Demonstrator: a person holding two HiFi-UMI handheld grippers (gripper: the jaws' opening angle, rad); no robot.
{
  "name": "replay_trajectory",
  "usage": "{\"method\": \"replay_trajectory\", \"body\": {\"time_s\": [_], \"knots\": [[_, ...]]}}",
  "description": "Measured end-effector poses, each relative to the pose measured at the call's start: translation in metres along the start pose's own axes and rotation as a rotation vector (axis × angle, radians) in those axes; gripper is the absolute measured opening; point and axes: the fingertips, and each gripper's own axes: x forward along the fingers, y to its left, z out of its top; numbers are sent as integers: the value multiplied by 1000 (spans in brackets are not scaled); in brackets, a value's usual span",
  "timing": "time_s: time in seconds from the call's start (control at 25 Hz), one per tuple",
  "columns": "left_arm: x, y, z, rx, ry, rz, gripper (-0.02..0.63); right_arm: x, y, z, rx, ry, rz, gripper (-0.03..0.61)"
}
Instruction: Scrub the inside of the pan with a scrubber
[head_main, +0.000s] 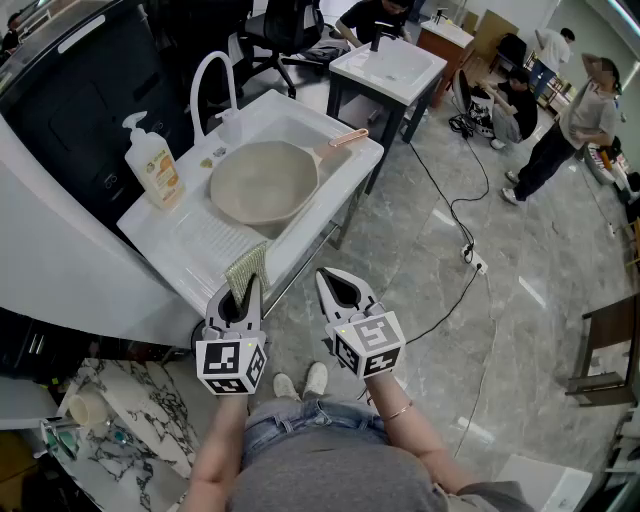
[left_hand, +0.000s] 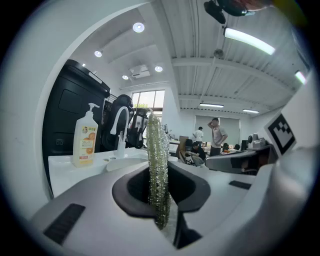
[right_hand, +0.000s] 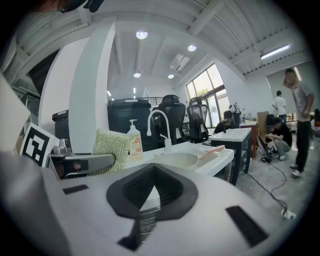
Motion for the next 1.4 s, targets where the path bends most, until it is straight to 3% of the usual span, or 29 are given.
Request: {"method": "replay_trajectory", "body": {"time_s": [0.56,1.08,1.4], "knots": [[11,-3,-1,5,22,26,61,-2,-18,-4,9,-8,23,11],[26,-12,27,36,-11,54,61,-17,-51,-5,33,-9,17,11],[69,2,31,31,18,57,61,7,-86,-6,63,15,-17,11]]}}
